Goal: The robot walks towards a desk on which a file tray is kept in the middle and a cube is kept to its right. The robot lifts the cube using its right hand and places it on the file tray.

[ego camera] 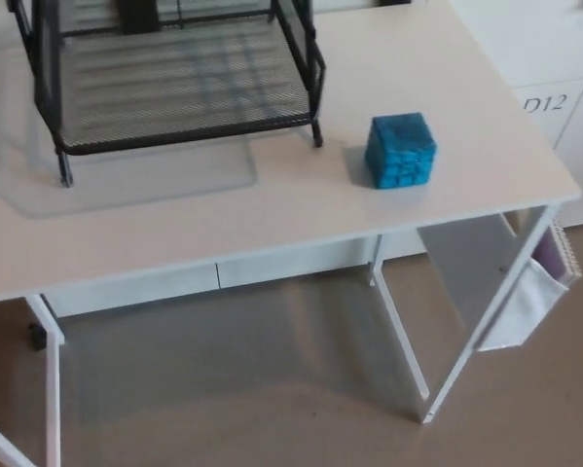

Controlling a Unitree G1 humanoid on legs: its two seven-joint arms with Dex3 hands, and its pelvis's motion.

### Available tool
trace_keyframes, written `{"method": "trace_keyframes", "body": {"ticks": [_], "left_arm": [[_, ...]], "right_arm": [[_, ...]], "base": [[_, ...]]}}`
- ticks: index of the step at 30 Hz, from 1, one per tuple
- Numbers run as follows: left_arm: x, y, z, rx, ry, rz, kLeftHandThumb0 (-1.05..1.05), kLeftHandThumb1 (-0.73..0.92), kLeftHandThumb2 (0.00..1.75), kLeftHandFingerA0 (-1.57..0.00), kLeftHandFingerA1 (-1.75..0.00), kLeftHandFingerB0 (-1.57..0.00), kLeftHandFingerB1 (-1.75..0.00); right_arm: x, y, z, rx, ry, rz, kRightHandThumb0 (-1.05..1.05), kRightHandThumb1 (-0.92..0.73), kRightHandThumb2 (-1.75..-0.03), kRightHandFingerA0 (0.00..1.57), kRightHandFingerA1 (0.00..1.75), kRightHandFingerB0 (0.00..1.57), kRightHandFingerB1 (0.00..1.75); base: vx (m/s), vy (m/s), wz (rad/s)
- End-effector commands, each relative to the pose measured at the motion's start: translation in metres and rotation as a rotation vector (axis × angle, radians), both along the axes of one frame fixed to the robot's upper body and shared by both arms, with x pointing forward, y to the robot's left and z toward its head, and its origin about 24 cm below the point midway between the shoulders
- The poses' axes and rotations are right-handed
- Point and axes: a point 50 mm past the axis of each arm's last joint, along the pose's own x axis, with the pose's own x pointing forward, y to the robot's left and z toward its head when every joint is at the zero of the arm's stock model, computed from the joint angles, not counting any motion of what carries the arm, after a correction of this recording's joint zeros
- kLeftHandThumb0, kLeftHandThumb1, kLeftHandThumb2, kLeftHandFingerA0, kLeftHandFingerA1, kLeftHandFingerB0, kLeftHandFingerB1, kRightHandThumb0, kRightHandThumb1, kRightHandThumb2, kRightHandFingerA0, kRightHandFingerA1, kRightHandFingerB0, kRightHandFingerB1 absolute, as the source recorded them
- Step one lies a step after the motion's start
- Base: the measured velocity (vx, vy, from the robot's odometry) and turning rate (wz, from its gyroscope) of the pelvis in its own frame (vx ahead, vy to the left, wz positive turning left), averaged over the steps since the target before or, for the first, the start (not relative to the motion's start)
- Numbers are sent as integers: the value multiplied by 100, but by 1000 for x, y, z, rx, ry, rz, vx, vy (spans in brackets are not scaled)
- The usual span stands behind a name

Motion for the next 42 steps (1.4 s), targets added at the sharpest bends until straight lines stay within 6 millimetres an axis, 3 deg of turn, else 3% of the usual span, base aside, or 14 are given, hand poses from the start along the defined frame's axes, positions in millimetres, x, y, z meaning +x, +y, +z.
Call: {"method": "trace_keyframes", "body": {"ticks": [1,5,9,16,17,20,21,25,26,28,31,36,37,42], "left_arm": [[3,4,2,3,-4,17,-36,65,116,-4,-54,0,-52],[6,5,5,4,-3,-3,-36,65,117,-3,-53,0,-52],[10,6,6,12,-7,-19,-36,63,116,-3,-52,0,-51],[10,8,6,22,-5,7,-36,64,116,-4,-53,-1,-52],[9,8,6,24,-12,15,-67,72,93,-19,-57,-5,-45],[16,7,6,31,-9,-9,-66,74,93,-17,-55,-6,-46],[16,8,8,22,-11,-8,-62,89,65,-20,-55,-9,-40],[15,8,11,17,-4,-21,-62,90,66,-18,-52,-9,-38],[11,9,12,8,-20,17,-36,66,117,-2,-53,0,-52],[7,10,12,1,-19,23,-35,66,117,-2,-53,0,-52],[1,10,9,4,-9,45,-36,65,116,-3,-53,-1,-52],[-4,10,7,7,-18,70,-35,64,115,-6,-54,-3,-53],[-5,9,8,7,-19,80,-61,86,64,-23,-58,-9,-41],[-9,9,8,11,-8,99,-59,87,65,-19,-53,-9,-39]], "right_arm": [[0,-2,0,62,-59,-127,-105,-11,-77,58,123,0,83],[-1,0,-1,49,-42,-95,-97,-28,-61,39,103,0,74],[0,-1,1,-18,6,28,-104,-26,-88,45,80,0,76],[-1,2,-1,25,-52,-30,-103,-22,-83,40,86,0,78],[0,1,-2,2,-30,-21,-103,-22,-83,42,87,0,76],[2,0,0,-14,-30,-6,-105,-20,-81,54,90,0,77],[3,0,1,-9,-34,3,-103,-21,-82,48,93,0,76],[1,1,0,-1,-28,9,-105,-18,-79,72,101,0,81],[1,3,-3,-26,-19,37,-103,-25,-85,46,85,0,78],[0,4,-4,-27,-33,17,-102,-20,-81,69,91,0,83],[-1,4,-4,4,-60,-25,-103,-17,-79,37,86,0,74],[3,5,-3,12,-69,-4,-102,-19,-80,44,89,0,80],[2,5,-4,4,-70,1,-102,-20,-81,59,94,0,82],[-2,7,-7,30,-74,-42,-105,-33,-56,37,97,0,83]], "base": [[75,44,10],[50,-34,7],[106,-44,-2],[-3,57,-6],[10,193,-5],[46,261,0],[121,2,-28],[54,96,1],[0,0,0],[0,0,0],[66,-41,7],[32,-161,13],[0,-163,2],[5,-42,1]]}}
